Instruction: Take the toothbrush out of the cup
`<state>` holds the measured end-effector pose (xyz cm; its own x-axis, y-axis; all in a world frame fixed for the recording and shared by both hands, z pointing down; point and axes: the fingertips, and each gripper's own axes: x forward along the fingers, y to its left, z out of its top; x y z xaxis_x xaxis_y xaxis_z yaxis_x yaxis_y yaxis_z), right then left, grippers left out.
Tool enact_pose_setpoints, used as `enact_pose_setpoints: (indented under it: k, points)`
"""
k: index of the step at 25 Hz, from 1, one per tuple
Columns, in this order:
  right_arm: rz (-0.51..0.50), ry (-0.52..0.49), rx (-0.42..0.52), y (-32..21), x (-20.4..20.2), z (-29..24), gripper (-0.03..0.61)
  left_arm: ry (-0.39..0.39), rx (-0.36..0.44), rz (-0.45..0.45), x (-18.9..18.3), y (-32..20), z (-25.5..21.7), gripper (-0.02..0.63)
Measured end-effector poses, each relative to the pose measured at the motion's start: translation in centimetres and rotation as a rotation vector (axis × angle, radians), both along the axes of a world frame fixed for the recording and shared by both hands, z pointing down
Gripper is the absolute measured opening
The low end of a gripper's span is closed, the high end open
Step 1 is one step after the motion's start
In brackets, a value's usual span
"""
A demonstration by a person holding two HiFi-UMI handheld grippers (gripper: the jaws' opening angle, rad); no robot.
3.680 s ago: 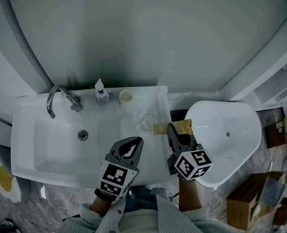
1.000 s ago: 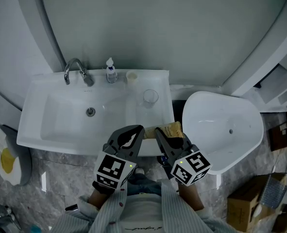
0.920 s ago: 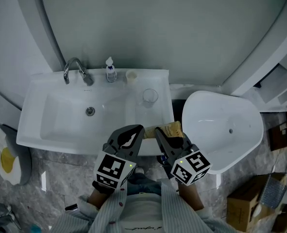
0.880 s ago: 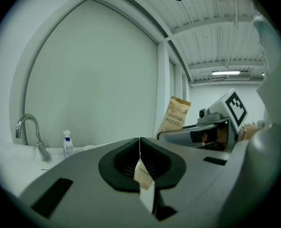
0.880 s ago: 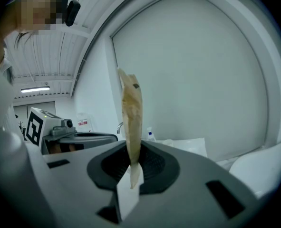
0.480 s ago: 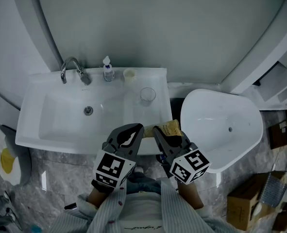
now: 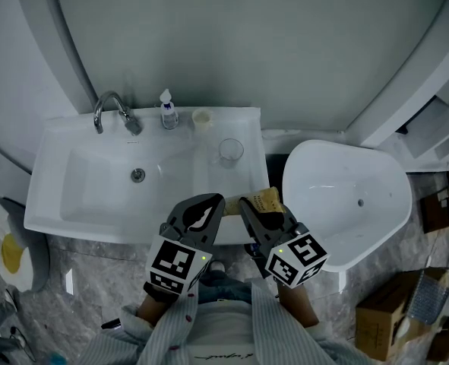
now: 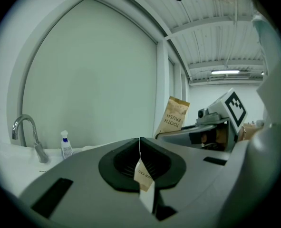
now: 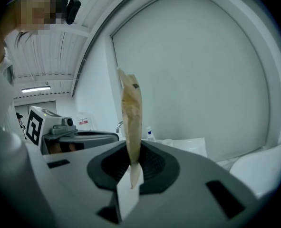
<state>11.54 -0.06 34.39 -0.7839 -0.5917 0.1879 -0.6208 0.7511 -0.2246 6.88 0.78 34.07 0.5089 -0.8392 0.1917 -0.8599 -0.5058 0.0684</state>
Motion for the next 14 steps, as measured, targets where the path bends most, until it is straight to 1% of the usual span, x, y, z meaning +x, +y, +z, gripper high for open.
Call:
enact_pose_setpoints:
  k: [14]
  points:
    - [0.005, 0.011, -0.010, -0.81, -0.31, 0.38, 0.048, 0.006, -0.008, 0.010, -0.36, -0.78, 0.60, 0.017]
